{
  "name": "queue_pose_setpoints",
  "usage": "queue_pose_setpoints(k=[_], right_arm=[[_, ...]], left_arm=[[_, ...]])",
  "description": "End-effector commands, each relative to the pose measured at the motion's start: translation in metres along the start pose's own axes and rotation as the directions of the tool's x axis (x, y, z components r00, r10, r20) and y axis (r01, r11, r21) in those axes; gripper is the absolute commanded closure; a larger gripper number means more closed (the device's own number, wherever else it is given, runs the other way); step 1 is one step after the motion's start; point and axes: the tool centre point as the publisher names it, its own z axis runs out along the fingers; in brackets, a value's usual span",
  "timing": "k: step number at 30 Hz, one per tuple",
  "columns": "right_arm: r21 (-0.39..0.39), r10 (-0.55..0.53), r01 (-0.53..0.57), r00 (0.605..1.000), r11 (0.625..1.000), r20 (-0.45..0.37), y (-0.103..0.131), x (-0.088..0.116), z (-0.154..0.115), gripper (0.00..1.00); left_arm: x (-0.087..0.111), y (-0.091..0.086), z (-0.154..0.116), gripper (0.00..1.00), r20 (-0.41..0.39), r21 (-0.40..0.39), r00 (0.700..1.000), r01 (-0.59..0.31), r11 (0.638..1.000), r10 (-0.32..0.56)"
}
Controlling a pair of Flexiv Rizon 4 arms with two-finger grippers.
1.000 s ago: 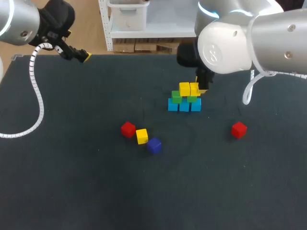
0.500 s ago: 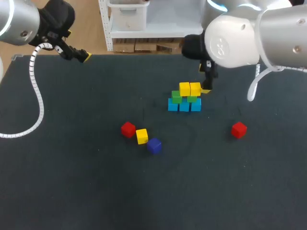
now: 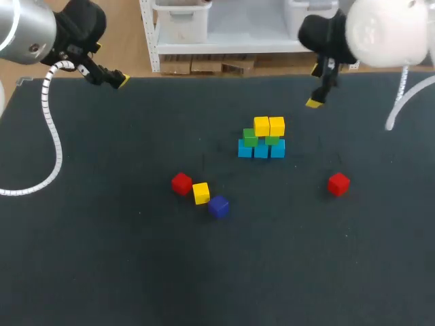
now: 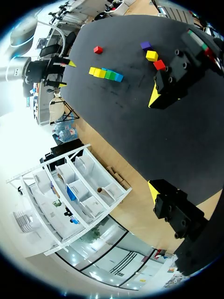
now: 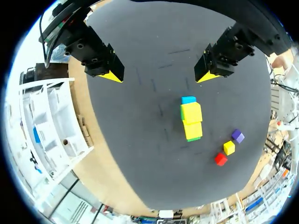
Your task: Place the blue cubes, place green cubes on the blue cubes, place the yellow cubes on the green cubes, then place the red cubes on the yellow cubes, and place purple cube on the red cubes.
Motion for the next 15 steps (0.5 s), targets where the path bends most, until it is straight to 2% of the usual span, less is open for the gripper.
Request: queue_pose_setpoints(k=[1, 7, 15], right_arm=[[0.022, 0.015, -0.017, 0.995, 1.000, 0.099, 0.004, 0.016, -0.010, 0.00], [0.052, 0.043, -0.054, 0.981, 0.997, 0.192, -0.001, 0.024, -0.027, 0.00], [0.106, 0.074, -0.104, 0.965, 0.989, 0.250, -0.006, 0.036, -0.047, 0.00]], left_arm=[[0.001, 0.001, 0.000, 0.00, 0.005, 0.005, 1.000, -0.003, 1.000, 0.003], [0.001, 0.001, 0.000, 0.00, 0.005, 0.005, 1.000, -0.003, 1.000, 0.003], [0.001, 0.001, 0.000, 0.00, 0.005, 0.005, 1.000, -0.003, 1.000, 0.003]])
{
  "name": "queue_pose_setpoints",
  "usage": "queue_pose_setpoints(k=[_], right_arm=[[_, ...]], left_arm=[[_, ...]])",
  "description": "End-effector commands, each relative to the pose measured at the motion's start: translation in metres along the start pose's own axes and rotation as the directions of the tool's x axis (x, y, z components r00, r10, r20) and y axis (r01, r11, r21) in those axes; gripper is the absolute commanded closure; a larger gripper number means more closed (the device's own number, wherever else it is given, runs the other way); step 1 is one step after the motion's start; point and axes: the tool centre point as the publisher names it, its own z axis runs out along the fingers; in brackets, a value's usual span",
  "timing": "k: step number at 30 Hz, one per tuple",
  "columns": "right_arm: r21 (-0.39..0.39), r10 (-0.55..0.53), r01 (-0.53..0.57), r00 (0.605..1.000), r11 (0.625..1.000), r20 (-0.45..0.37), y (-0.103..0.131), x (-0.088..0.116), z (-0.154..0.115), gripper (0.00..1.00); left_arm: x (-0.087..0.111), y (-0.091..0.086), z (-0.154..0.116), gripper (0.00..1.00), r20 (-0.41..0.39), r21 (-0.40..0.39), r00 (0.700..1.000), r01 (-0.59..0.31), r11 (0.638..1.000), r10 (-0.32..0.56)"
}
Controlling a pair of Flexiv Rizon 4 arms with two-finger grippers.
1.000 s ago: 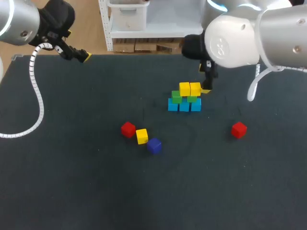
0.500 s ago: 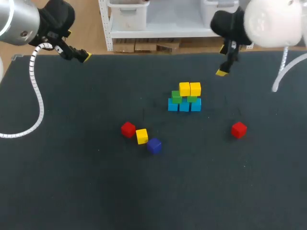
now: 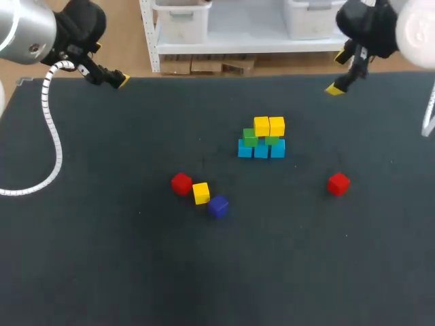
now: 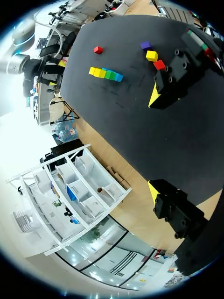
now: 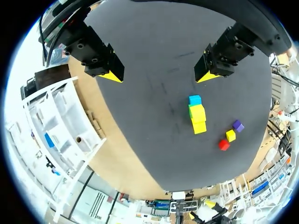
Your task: Place the blue cubes, place green cubes on the blue cubes, place the yellow cubes on the green cubes, then place the red cubes on the yellow cubes, and place purple cube on the red cubes.
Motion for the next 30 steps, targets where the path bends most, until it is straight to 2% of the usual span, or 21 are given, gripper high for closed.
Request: queue_pose_setpoints(k=[1, 16, 30], right_arm=[[0.049, 0.008, -0.012, 0.997, 0.999, 0.076, 0.007, 0.011, -0.014, 0.00], [0.134, 0.087, -0.109, 0.983, 0.985, 0.164, -0.012, 0.021, -0.050, 0.00], [0.141, 0.136, -0.168, 0.968, 0.976, 0.212, -0.025, 0.030, -0.062, 0.00]], left_arm=[[0.001, 0.001, 0.000, 0.00, 0.005, 0.005, 1.000, -0.003, 1.000, 0.003], [0.001, 0.001, 0.000, 0.00, 0.005, 0.005, 1.000, -0.003, 1.000, 0.003], [0.001, 0.001, 0.000, 0.00, 0.005, 0.005, 1.000, -0.003, 1.000, 0.003]])
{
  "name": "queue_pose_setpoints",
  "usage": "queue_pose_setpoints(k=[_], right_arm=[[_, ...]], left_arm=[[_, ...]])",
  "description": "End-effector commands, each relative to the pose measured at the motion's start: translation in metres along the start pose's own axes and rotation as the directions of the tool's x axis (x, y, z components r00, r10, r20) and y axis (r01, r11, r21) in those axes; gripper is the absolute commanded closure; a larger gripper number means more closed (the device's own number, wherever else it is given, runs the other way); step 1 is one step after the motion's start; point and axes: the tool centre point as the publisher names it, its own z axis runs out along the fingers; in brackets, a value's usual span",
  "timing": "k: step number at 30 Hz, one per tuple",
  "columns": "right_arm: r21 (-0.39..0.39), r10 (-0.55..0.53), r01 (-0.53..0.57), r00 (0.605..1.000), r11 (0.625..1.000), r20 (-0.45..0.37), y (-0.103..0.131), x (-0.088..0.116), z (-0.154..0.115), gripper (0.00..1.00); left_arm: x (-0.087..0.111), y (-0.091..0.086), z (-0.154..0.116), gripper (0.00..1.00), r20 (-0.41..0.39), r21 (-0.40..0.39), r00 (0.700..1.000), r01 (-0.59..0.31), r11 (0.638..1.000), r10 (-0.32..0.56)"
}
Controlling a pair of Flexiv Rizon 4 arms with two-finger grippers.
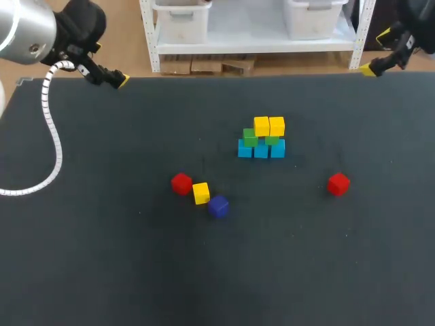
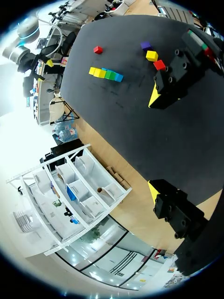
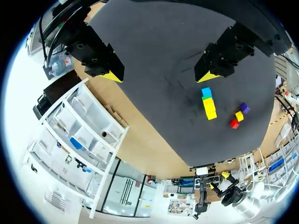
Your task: Place the blue cubes, place green cubes on the blue cubes, place the yellow cubes on the green cubes, then place the red cubes on the yellow cubes, and place purple cube on the red cubes.
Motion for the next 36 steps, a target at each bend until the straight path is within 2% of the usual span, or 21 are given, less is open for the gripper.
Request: queue_pose_setpoints(k=[1, 6, 36], right_arm=[[-0.003, 0.001, -0.001, 1.000, 1.000, 0.005, -0.0010, 0.0016, -0.0009, 0.00], [-0.031, -0.003, 0.003, 1.000, 1.000, -0.009, 0.0000, 0.0018, 0.0015, 0.00], [-0.031, -0.003, 0.003, 1.000, 1.000, -0.009, 0.0000, 0.0018, 0.0015, 0.00]], left_arm=[[0.0011, 0.0011, 0.0000, 0.00, 0.005, 0.005, 1.000, -0.003, 1.000, 0.003], [0.0011, 0.0011, 0.0000, 0.00, 0.005, 0.005, 1.000, -0.003, 1.000, 0.003], [0.0011, 0.0011, 0.0000, 0.00, 0.005, 0.005, 1.000, -0.003, 1.000, 0.003]])
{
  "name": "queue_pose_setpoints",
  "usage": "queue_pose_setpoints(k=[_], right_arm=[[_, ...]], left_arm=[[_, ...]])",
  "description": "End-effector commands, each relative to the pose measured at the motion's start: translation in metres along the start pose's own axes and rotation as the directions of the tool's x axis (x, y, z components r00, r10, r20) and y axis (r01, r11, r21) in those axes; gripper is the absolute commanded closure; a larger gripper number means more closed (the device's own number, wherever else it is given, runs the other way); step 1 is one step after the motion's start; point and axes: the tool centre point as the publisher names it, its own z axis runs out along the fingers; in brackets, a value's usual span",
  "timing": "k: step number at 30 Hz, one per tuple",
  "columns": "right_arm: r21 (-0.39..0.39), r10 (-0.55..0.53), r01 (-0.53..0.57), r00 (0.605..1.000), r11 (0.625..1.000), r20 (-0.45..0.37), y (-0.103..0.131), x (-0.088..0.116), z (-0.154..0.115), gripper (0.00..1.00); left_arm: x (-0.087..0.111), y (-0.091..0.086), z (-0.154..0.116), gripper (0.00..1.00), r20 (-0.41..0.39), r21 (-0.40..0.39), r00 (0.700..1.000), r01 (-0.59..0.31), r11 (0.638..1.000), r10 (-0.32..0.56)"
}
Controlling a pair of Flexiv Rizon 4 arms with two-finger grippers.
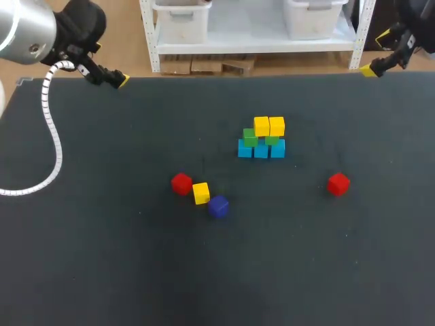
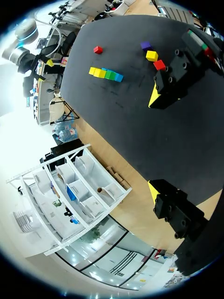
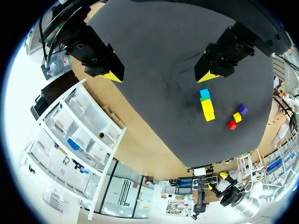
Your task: Place the blue cubes, place green cubes on the blue cubes, place the yellow cubes on the green cubes, then place the red cubes on the yellow cubes, and place purple cube on the red cubes.
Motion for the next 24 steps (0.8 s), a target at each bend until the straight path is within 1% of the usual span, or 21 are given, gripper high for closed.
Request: queue_pose_setpoints(k=[1, 4, 7, 8, 9, 10, 11, 13, 15, 16, 18, 21, 22, 24], right_arm=[[-0.003, -0.001, 0.001, 1.000, 1.000, 0.003, -0.001, 0.000, 0.000, 0.00], [-0.003, -0.001, 0.001, 1.000, 1.000, 0.003, -0.001, 0.000, 0.000, 0.00], [-0.003, -0.001, 0.001, 1.000, 1.000, 0.003, -0.001, 0.000, 0.000, 0.00], [-0.003, -0.001, 0.001, 1.000, 1.000, 0.003, -0.001, 0.000, 0.000, 0.00], [-0.003, -0.001, 0.001, 1.000, 1.000, 0.003, -0.001, 0.000, 0.000, 0.00], [-0.003, -0.001, 0.001, 1.000, 1.000, 0.003, -0.001, 0.000, 0.000, 0.00], [-0.003, -0.001, 0.001, 1.000, 1.000, 0.003, -0.001, 0.000, 0.000, 0.00], [-0.003, -0.001, 0.001, 1.000, 1.000, 0.003, -0.001, 0.000, 0.000, 0.00], [-0.003, -0.001, 0.001, 1.000, 1.000, 0.003, -0.001, 0.000, 0.000, 0.00], [-0.003, -0.001, 0.001, 1.000, 1.000, 0.003, -0.001, 0.000, 0.000, 0.00], [-0.003, -0.001, 0.001, 1.000, 1.000, 0.003, -0.001, 0.000, 0.000, 0.00], [-0.003, -0.001, 0.001, 1.000, 1.000, 0.003, -0.001, 0.000, 0.000, 0.00], [-0.003, -0.001, 0.001, 1.000, 1.000, 0.003, -0.001, 0.000, 0.000, 0.00], [-0.003, -0.001, 0.001, 1.000, 1.000, 0.003, -0.001, 0.000, 0.000, 0.00]], left_arm=[[-0.001, -0.001, -0.002, 0.00, 0.003, 0.009, 1.000, -0.011, 1.000, 0.011], [-0.009, -0.009, -0.008, 0.00, -0.003, 0.018, 0.999, -0.049, 0.999, 0.049], [-0.016, -0.019, -0.009, 0.00, -0.054, -0.010, 0.992, -0.115, 0.993, 0.114], [-0.018, -0.023, -0.008, 0.00, -0.080, -0.014, 0.986, -0.148, 0.989, 0.146], [-0.019, -0.027, -0.006, 0.00, -0.126, -0.028, 0.976, -0.180, 0.983, 0.175], [-0.020, -0.030, -0.001, 0.00, -0.192, -0.046, 0.959, -0.223, 0.974, 0.211], [-0.020, -0.035, 0.005, 0.00, -0.240, -0.039, 0.937, -0.270, 0.962, 0.253], [-0.022, -0.049, 0.015, 0.00, -0.268, 0.052, 0.902, -0.337, 0.940, 0.338], [-0.024, -0.062, 0.022, 0.00, -0.312, 0.081, 0.864, -0.391, 0.917, 0.396], [-0.024, -0.071, 0.027, 0.00, -0.340, 0.090, 0.837, -0.426, 0.900, 0.429], [-0.023, -0.082, 0.034, 0.00, -0.344, 0.127, 0.816, -0.449, 0.885, 0.464], [-0.020, -0.105, 0.048, 0.00, -0.337, 0.224, 0.784, -0.471, 0.853, 0.521], [-0.018, -0.114, 0.052, 0.00, -0.342, 0.255, 0.770, -0.476, 0.842, 0.539], [-0.014, -0.125, 0.061, 0.00, -0.366, 0.305, 0.747, -0.467, 0.830, 0.555]])
